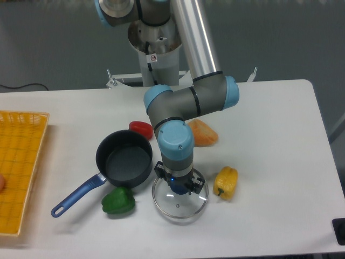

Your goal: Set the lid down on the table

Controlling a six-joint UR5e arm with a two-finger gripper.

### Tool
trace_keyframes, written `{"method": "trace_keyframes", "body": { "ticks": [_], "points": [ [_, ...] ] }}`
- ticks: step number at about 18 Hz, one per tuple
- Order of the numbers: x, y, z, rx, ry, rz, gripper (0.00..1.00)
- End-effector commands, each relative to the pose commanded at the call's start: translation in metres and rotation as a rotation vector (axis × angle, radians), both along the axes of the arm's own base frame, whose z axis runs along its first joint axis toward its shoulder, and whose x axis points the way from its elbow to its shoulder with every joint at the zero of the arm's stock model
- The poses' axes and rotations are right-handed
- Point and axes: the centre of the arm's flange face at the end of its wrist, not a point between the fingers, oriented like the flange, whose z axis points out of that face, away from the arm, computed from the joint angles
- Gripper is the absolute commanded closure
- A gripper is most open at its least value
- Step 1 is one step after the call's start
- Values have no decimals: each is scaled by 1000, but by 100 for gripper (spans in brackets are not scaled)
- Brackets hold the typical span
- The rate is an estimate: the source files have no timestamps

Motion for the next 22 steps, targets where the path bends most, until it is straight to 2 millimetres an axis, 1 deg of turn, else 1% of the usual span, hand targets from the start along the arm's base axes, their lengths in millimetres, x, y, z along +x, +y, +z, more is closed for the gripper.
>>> {"method": "trace_keyframes", "body": {
  "ticks": [4, 8, 15, 20, 22],
  "points": [
    [0, 0, -2, -2, -2, 0, 39],
    [2, 2, -9, -9, -9, -3, 37],
    [2, 2, -9, -10, -8, -3, 36],
    [3, 3, -15, -17, -13, -5, 34],
    [3, 4, -14, -16, -12, -6, 34]
  ]
}}
